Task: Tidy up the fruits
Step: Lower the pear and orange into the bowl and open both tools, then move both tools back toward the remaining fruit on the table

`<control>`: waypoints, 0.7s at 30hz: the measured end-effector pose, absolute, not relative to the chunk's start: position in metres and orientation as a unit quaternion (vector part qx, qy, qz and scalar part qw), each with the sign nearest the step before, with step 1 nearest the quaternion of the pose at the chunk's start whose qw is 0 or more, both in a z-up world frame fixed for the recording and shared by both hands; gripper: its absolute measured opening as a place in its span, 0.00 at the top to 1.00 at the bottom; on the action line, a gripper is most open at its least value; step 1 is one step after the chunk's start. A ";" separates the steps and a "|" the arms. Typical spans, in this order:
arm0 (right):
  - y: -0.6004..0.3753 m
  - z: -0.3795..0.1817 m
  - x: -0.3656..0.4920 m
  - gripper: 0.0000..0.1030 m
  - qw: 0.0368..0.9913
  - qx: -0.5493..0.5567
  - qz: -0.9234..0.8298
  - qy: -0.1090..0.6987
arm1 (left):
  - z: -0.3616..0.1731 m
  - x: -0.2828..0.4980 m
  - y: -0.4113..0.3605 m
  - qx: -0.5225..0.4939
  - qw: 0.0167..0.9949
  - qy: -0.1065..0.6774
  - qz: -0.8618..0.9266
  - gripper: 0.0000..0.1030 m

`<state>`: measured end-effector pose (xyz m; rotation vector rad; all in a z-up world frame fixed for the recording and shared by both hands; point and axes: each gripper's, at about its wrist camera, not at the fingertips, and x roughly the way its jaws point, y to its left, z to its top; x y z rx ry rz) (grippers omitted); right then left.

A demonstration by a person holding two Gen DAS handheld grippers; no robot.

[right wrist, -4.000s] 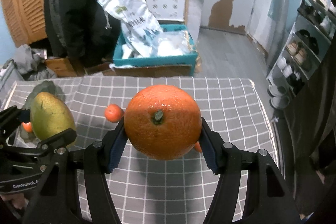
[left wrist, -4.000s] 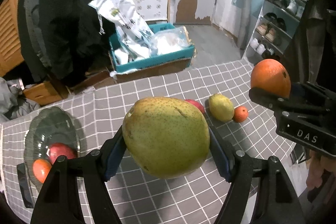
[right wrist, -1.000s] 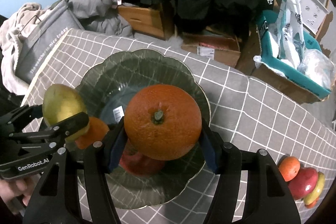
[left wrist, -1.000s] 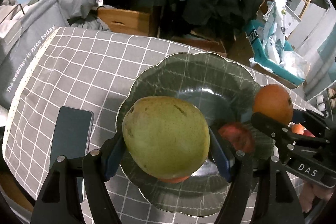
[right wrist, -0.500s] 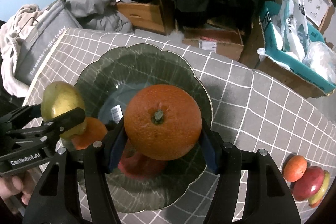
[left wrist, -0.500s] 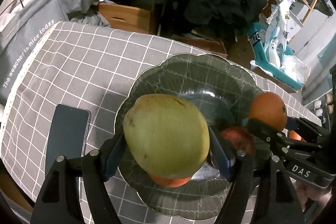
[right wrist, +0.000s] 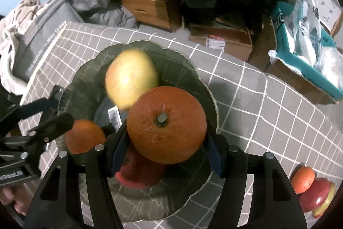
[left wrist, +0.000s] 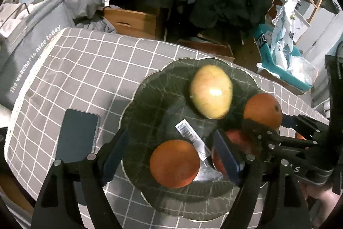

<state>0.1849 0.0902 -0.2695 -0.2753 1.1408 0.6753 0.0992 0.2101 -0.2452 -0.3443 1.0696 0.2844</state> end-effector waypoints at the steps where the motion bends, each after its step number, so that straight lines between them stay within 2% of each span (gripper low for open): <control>1: 0.092 -0.271 0.184 0.36 0.779 -0.133 0.311 0.528 | -0.245 0.098 0.211 -0.164 0.836 0.506 0.136 0.20; 4: 0.095 -0.268 0.180 0.31 0.784 -0.146 0.310 0.517 | -0.244 0.095 0.213 -0.167 0.835 0.506 0.138 0.20; 6: 0.095 -0.260 0.178 0.21 0.793 -0.149 0.311 0.502 | -0.242 0.093 0.213 -0.167 0.835 0.505 0.140 0.20; 21: 0.048 -0.211 0.169 0.20 0.842 -0.141 0.270 0.444 | -0.206 0.085 0.194 -0.174 0.854 0.476 0.122 0.19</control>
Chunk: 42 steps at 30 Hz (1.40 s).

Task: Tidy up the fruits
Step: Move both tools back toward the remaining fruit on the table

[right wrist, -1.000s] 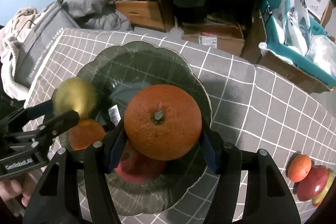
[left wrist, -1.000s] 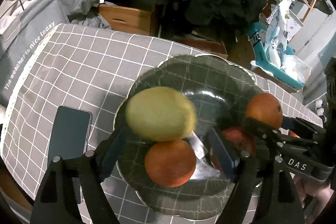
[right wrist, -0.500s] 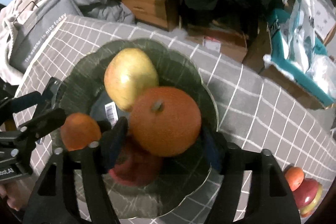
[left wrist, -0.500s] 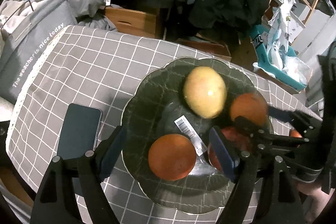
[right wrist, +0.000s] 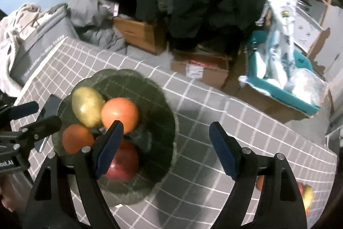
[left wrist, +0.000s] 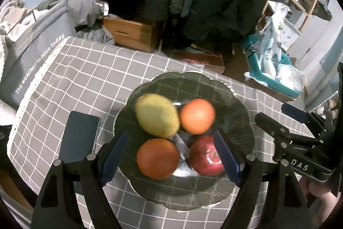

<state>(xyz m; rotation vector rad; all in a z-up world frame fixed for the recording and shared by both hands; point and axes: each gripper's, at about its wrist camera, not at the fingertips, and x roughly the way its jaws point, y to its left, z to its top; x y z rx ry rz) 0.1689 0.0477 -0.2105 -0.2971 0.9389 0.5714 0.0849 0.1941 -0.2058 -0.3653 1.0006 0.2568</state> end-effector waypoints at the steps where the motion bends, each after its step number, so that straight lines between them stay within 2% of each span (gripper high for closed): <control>1: 0.042 -0.207 0.168 0.20 0.846 -0.138 0.266 0.442 | -0.203 0.084 0.191 -0.172 0.855 0.474 0.119 0.19; 2: 0.037 -0.204 0.167 0.20 0.850 -0.136 0.260 0.439 | -0.200 0.084 0.188 -0.171 0.857 0.471 0.117 0.16; 21: -0.092 -0.130 0.119 0.20 0.904 -0.109 0.166 0.380 | -0.143 0.068 0.103 -0.136 0.889 0.436 0.031 0.13; 42: -0.208 -0.112 0.091 0.20 0.918 -0.088 0.093 0.377 | -0.135 0.083 0.016 -0.074 0.891 0.446 -0.034 0.13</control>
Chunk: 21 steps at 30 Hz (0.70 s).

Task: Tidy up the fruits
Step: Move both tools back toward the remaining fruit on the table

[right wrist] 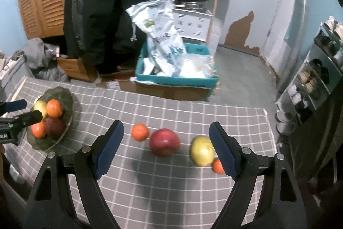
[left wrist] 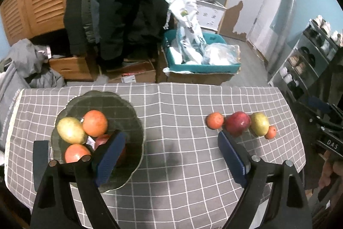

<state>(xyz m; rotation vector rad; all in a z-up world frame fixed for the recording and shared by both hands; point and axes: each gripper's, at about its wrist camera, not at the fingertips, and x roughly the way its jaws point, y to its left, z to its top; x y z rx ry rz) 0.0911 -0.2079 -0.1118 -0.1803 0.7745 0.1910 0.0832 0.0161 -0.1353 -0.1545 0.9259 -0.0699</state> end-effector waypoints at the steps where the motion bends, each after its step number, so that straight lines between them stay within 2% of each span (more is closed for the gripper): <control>1: -0.213 -0.113 0.091 0.20 0.917 -0.086 0.090 0.378 | -0.136 0.085 0.012 -0.072 0.891 0.447 -0.036 0.13; 12: -0.253 -0.126 0.106 0.20 0.913 -0.070 0.067 0.396 | -0.157 0.111 -0.022 -0.043 0.880 0.470 -0.052 0.13; 21: -0.271 -0.160 0.133 0.20 0.895 -0.058 0.058 0.439 | -0.185 0.141 -0.039 -0.050 0.868 0.491 -0.058 0.13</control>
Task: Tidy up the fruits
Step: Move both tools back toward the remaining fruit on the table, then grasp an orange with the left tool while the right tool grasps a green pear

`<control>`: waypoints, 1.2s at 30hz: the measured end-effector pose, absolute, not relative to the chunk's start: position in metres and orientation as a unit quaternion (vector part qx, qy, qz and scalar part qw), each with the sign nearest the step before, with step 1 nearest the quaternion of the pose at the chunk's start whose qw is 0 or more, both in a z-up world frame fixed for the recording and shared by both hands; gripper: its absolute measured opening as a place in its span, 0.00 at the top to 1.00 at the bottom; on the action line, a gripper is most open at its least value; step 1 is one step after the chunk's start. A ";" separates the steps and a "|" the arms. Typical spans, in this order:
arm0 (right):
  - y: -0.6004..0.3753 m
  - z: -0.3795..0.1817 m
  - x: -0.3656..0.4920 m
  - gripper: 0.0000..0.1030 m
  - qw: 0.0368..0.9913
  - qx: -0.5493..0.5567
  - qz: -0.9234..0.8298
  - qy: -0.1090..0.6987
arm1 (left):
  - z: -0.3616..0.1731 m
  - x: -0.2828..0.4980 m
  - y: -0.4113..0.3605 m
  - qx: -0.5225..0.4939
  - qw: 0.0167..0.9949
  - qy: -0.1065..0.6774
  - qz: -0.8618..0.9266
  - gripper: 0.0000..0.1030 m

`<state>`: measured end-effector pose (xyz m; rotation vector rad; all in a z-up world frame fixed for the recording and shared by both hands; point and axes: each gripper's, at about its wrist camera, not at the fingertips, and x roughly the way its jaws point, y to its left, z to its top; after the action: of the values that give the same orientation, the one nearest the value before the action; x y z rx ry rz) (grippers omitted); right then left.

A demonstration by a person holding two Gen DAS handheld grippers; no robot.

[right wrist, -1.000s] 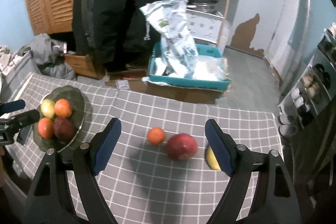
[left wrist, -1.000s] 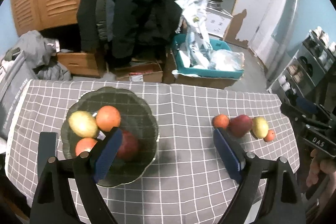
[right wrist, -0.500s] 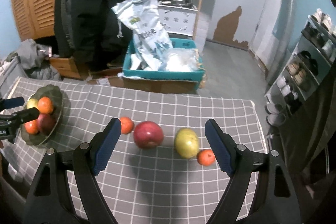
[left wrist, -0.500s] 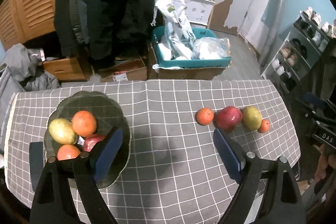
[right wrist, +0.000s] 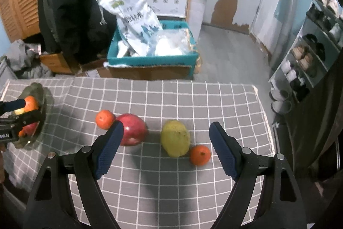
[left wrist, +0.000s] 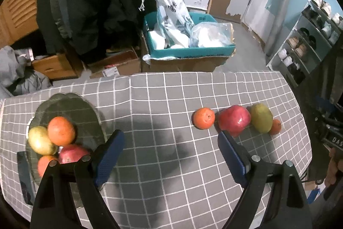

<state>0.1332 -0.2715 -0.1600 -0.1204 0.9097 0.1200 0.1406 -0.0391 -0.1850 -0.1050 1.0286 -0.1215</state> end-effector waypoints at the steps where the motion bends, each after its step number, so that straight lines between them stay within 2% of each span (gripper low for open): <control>1: -0.273 -0.165 0.137 0.20 0.892 -0.057 0.058 0.445 | -0.190 0.145 -0.041 -0.055 0.865 0.496 -0.060 0.13; 15: -0.285 -0.240 0.184 0.20 0.852 -0.046 0.045 0.520 | -0.243 0.183 -0.066 -0.050 0.844 0.530 -0.067 0.13; 30: -0.293 -0.294 0.199 0.21 0.820 -0.047 0.034 0.570 | -0.282 0.206 -0.082 -0.051 0.826 0.556 -0.081 0.13; 36: -0.286 -0.301 0.202 0.36 0.816 -0.056 0.041 0.574 | -0.287 0.211 -0.095 -0.039 0.824 0.556 -0.097 0.13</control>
<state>0.2025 -0.2864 -0.3006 -0.1191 1.2245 0.0867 0.2113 -0.0953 -0.2865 -0.0839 1.1831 -0.2060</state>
